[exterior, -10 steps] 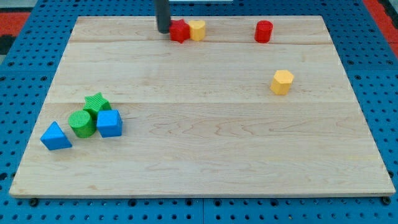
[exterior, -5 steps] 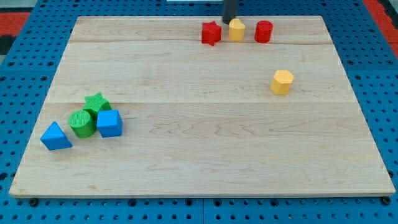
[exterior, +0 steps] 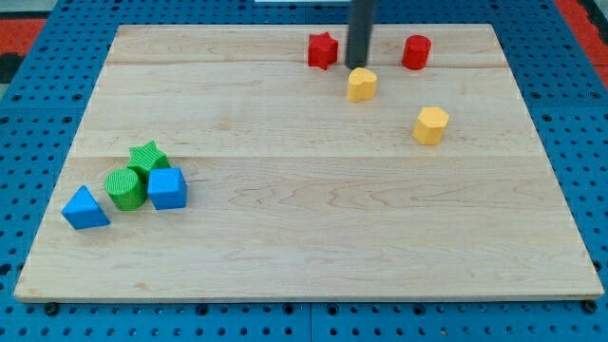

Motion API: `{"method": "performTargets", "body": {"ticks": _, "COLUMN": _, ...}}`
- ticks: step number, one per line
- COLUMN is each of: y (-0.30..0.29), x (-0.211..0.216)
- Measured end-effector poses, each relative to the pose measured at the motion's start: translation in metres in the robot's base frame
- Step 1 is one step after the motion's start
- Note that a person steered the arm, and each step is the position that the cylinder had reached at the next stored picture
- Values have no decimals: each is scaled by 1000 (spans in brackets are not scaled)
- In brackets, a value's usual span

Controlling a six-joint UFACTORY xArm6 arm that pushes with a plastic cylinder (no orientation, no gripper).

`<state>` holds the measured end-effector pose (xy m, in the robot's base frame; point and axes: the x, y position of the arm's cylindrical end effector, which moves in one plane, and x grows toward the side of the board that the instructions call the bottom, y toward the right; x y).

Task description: Move the yellow heart into the yellow hexagon

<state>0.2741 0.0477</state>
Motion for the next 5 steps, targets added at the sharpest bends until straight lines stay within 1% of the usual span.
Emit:
{"method": "performTargets", "body": {"ticks": 1, "y": 3, "x": 35}}
{"method": "performTargets", "body": {"ticks": 2, "y": 34, "x": 57}}
{"method": "performTargets", "body": {"ticks": 3, "y": 36, "x": 60}}
{"method": "performTargets", "body": {"ticks": 4, "y": 58, "x": 64}}
{"method": "performTargets", "body": {"ticks": 5, "y": 92, "x": 83}}
